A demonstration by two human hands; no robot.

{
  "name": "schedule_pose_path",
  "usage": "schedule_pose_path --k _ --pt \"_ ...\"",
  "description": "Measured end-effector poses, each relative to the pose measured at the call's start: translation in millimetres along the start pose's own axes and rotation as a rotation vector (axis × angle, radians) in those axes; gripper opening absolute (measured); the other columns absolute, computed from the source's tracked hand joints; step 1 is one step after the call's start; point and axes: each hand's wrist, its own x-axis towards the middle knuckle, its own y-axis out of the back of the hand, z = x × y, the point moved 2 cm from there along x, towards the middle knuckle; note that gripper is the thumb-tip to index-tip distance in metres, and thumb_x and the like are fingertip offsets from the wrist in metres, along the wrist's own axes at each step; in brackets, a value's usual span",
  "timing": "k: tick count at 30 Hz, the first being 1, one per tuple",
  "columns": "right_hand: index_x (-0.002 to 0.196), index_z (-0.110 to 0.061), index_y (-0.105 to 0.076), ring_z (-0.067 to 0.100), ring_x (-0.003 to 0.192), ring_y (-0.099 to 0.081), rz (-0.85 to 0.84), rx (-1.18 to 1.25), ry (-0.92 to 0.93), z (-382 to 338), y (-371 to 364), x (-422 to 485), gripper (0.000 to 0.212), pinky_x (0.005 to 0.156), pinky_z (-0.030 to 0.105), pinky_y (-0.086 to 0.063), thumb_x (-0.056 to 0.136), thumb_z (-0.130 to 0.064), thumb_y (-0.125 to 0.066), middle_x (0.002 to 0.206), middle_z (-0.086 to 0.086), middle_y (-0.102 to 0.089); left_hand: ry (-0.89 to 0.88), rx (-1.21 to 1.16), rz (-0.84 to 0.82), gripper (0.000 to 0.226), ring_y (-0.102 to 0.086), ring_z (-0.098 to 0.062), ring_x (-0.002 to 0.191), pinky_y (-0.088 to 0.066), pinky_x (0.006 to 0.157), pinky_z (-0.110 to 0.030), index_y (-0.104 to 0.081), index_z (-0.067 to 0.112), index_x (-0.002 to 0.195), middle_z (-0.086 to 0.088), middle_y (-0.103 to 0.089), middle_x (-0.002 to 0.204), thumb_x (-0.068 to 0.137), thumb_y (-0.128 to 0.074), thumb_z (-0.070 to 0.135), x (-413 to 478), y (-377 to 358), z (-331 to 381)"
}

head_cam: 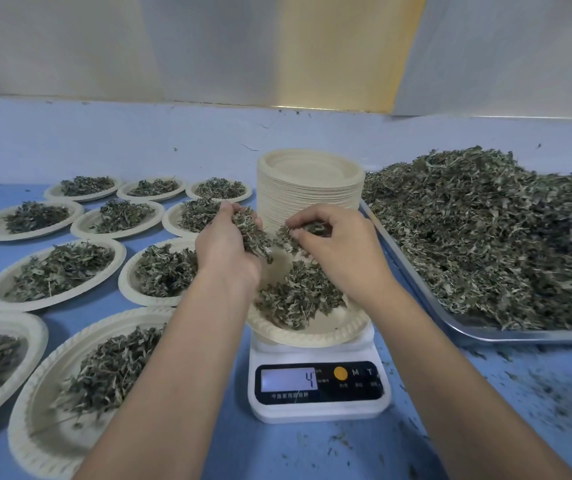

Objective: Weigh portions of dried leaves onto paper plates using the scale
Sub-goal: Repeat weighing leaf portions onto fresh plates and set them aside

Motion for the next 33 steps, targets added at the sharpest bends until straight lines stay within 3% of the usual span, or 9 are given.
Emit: schedule_pose_path --k 6,10,15,20,24,27,30,33 --pt "0.091 -0.023 -0.076 -0.008 0.074 -0.057 -0.161 -0.131 0.008 2 -6 -4 0.011 0.068 0.004 -0.04 0.087 -0.022 -0.066 0.076 -0.021 -0.065 0.039 0.004 -0.049 0.029 -0.048 -0.012 0.03 -0.043 0.037 -0.016 -0.049 0.01 0.076 -0.002 -0.052 0.039 0.101 -0.042 0.021 -2 -3 1" --pt "0.085 -0.019 -0.076 0.001 0.06 -0.052 -0.083 0.001 -0.032 1 -3 -4 0.02 0.055 0.013 -0.036 0.091 -0.027 -0.06 0.071 -0.007 -0.068 0.061 0.006 -0.059 0.028 -0.048 -0.013 0.03 -0.043 0.036 -0.018 -0.049 0.009 0.077 -0.004 -0.052 0.039 0.101 -0.042 0.021 -3 -3 2" --pt "0.091 -0.023 -0.074 -0.005 0.071 -0.055 -0.045 0.044 -0.047 0 -1 -2 0.018 0.062 0.01 -0.038 0.093 -0.025 -0.056 0.077 -0.017 -0.065 0.075 0.02 -0.076 0.027 -0.049 -0.014 0.033 -0.044 0.037 -0.018 -0.05 0.009 0.077 -0.006 -0.054 0.048 0.101 -0.043 0.021 -2 -3 1" --pt "0.092 -0.024 -0.074 -0.004 0.081 -0.058 -0.04 0.068 -0.039 1 -3 -1 0.017 0.068 0.008 -0.041 0.091 -0.019 -0.057 0.087 -0.015 -0.069 0.096 0.009 -0.094 0.025 -0.049 -0.014 0.031 -0.044 0.036 -0.018 -0.051 0.008 0.077 -0.006 -0.053 0.041 0.1 -0.045 0.016 -5 -6 -1" --pt "0.092 -0.024 -0.072 0.006 0.094 -0.064 -0.011 0.144 -0.049 1 -2 0 0.018 0.089 0.026 -0.05 0.091 -0.013 -0.057 0.093 -0.008 -0.071 0.102 0.002 -0.094 0.022 -0.05 -0.015 0.033 -0.044 0.038 -0.018 -0.052 0.007 0.077 -0.007 -0.055 0.043 0.098 -0.046 0.012 -7 -6 0" --pt "0.093 -0.024 -0.071 0.002 0.089 -0.065 -0.017 0.235 -0.039 -3 -2 1 0.013 0.083 0.023 -0.051 0.09 -0.015 -0.062 0.089 -0.009 -0.071 0.08 0.037 -0.089 0.022 -0.053 -0.014 0.036 -0.045 0.039 -0.017 -0.055 0.008 0.079 -0.006 -0.057 0.053 0.099 -0.046 0.013 -9 -8 -1" --pt "0.098 -0.02 -0.071 -0.002 0.08 -0.063 -0.069 0.317 -0.01 -8 -4 -1 0.012 0.075 0.02 -0.053 0.087 -0.022 -0.068 0.088 -0.01 -0.071 0.025 0.116 -0.083 0.021 -0.059 -0.013 0.045 -0.051 0.046 -0.022 -0.057 0.009 0.082 -0.004 -0.059 0.066 0.099 -0.045 0.015 -9 -9 -5" --pt "0.101 -0.024 -0.07 0.001 0.08 -0.065 -0.153 0.316 -0.009 -12 -7 -3 0.019 0.077 0.018 -0.053 0.082 -0.024 -0.073 0.092 -0.01 -0.07 -0.004 0.165 -0.094 0.021 -0.063 -0.02 0.071 -0.058 0.071 -0.036 -0.057 0.01 0.084 -0.01 -0.063 0.086 0.1 -0.044 0.017 -12 -11 -7"
